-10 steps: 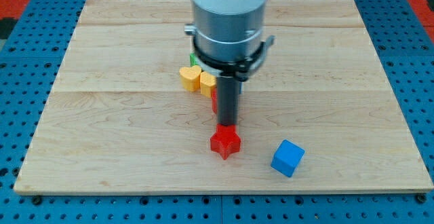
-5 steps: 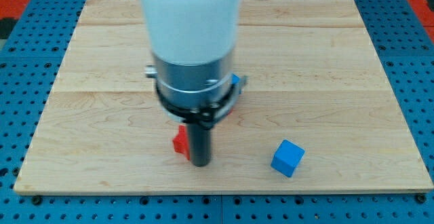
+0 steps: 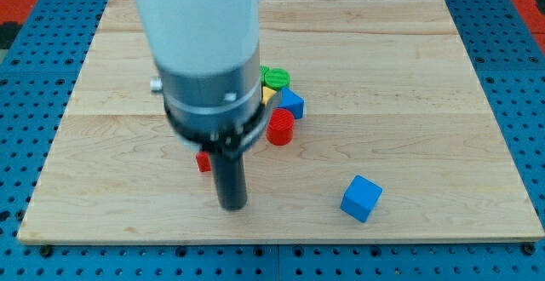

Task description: Push the red star to the group of blocks

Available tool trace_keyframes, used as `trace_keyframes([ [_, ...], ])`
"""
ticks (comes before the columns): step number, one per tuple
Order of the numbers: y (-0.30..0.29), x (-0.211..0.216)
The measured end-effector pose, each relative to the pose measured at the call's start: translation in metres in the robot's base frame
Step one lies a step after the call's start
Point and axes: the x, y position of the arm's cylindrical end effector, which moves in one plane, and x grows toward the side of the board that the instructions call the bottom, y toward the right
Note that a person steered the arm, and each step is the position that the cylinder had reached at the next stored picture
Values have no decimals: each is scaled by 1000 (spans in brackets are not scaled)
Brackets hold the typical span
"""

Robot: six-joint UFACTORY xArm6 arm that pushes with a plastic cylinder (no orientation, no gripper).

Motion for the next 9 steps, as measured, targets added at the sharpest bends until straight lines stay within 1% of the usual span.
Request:
trace_keyframes([
  [1, -56, -32],
  [2, -58, -73],
  [3, -30, -79],
  [4, -51, -60],
  [6, -6, -24],
  [8, -9, -77],
  [9, -9, -89],
])
